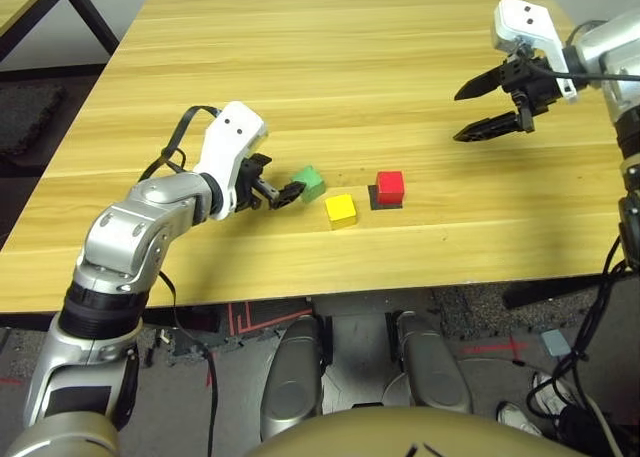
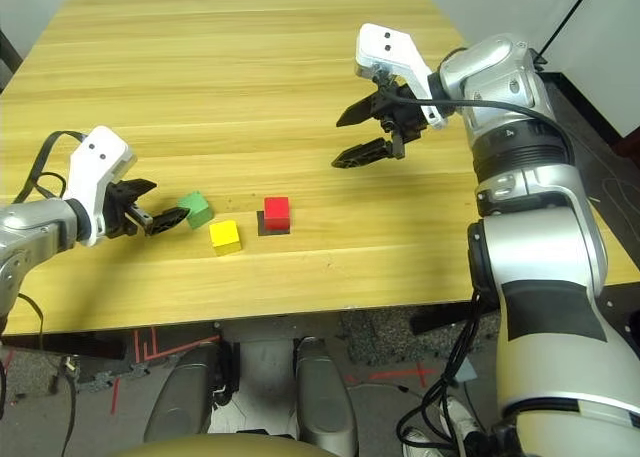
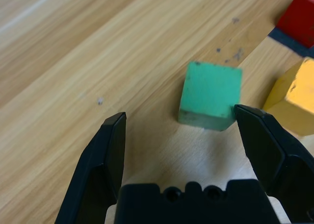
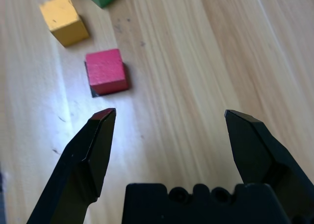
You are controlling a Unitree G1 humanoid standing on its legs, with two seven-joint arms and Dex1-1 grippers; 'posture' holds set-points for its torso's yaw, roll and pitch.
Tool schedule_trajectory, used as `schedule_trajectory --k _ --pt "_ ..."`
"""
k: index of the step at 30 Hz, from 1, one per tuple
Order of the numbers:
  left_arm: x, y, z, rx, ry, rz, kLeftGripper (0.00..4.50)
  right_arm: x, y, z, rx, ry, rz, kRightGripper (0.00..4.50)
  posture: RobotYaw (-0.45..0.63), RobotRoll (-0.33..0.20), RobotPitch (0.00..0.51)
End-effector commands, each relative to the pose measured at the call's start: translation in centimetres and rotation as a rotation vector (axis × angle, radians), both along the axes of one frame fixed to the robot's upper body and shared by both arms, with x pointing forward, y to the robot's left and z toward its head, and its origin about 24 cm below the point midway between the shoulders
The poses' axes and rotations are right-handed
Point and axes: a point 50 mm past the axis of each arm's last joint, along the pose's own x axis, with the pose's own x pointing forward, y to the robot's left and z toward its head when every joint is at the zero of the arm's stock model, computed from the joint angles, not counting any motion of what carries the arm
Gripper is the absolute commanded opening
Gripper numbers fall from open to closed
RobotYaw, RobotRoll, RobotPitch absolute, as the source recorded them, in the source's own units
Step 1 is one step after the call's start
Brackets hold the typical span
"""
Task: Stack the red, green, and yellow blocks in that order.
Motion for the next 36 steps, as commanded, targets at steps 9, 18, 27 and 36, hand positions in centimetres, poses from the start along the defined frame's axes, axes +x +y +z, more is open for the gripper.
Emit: schedule_trajectory --k 9,18,27,36 --pt "1.8 -1.1 -1.4 0.055 0.001 -0.143 4.5 -1.9 -0.6 -0.8 0.081 0.001 -0.088 4.47 0.32 -0.127 0.078" --pt "2.5 -1.8 -2.8 0.053 0.035 -0.177 4.5 -2.4 -0.7 -0.9 0.101 -0.007 -0.137 4.47 0.3 -0.117 0.081" --pt "3.0 -1.8 -3.1 0.039 0.038 -0.173 2.04 -2.4 -0.6 -1.0 0.126 -0.016 -0.143 4.5 0.29 -0.109 0.084" --pt "5.0 -3.7 3.0 0.0 -0.083 -0.376 2.05 -3.0 -0.9 -1.5 0.134 -0.012 -0.125 4.5 0.29 -0.101 0.081"
